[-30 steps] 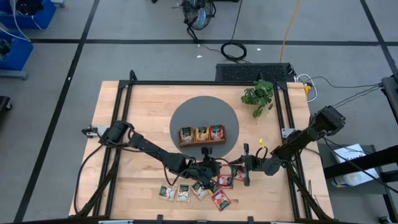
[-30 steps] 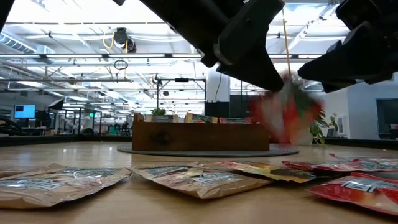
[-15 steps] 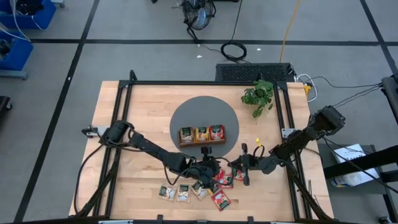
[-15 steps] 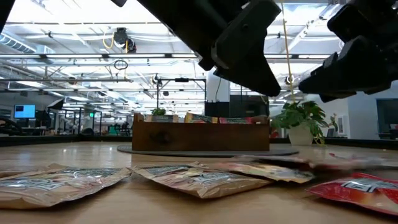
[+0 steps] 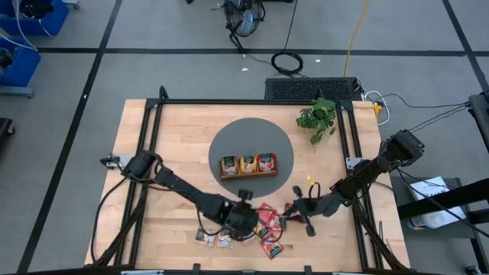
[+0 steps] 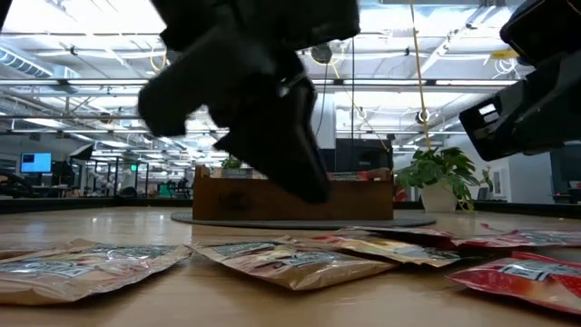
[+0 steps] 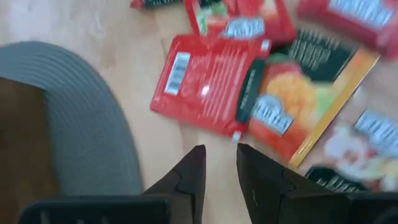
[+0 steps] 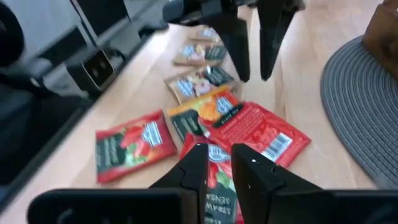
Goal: Pick & Place Tea
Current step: Put the strawberry tea sachet into the right compartment of the wooden organizer
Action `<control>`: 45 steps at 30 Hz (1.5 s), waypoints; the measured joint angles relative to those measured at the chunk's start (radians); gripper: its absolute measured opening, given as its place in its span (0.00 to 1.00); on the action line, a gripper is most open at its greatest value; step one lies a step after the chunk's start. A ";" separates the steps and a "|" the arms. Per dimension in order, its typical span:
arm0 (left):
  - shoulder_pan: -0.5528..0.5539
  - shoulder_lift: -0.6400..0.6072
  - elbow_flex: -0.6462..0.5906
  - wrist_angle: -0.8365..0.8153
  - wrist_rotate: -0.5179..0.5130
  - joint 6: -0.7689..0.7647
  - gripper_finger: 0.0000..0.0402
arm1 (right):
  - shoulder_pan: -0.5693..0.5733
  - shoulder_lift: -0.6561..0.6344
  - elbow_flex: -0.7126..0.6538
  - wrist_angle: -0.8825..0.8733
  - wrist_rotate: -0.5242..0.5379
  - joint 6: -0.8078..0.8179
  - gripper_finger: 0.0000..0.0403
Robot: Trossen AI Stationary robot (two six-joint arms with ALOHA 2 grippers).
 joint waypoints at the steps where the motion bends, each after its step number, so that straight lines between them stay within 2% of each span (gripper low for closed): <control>1: -0.009 0.002 0.000 -0.015 -0.024 0.020 0.25 | 0.000 0.000 0.014 -0.031 0.000 -0.010 0.16; 6: -0.033 0.004 0.000 -0.028 -0.119 0.126 0.28 | -0.019 0.068 0.107 -0.147 0.029 -0.027 0.15; 10: -0.023 0.008 0.000 -0.043 -0.105 0.158 0.31 | -0.069 0.169 0.140 -0.166 0.030 -0.007 0.12; 15: -0.015 0.076 -0.007 -0.016 -0.110 0.266 0.32 | -0.123 0.252 0.143 -0.141 0.029 0.038 0.06; 17: -0.016 0.106 -0.004 0.009 -0.132 0.321 0.32 | -0.130 0.262 0.144 -0.135 0.019 0.035 0.04; 19: -0.014 0.130 -0.004 0.050 -0.210 0.343 0.32 | -0.138 0.272 0.144 -0.128 0.005 0.030 0.01; 21: -0.013 0.133 -0.006 0.079 -0.240 0.352 0.32 | -0.140 0.273 0.143 -0.128 0.000 0.028 0.00; 33: 0.000 0.136 -0.001 0.151 -0.232 0.390 0.32 | -0.152 0.274 0.138 -0.113 -0.046 0.019 0.00; 37: 0.000 0.136 -0.002 0.165 -0.232 0.395 0.25 | -0.151 0.275 0.137 -0.110 -0.049 0.019 0.00; 42: 0.000 0.134 -0.002 0.166 -0.238 0.393 0.03 | -0.145 0.265 0.137 -0.114 -0.051 -0.040 0.00; 45: -0.002 0.120 -0.005 0.164 -0.269 0.350 0.03 | -0.112 0.243 0.135 -0.127 -0.017 -0.127 0.00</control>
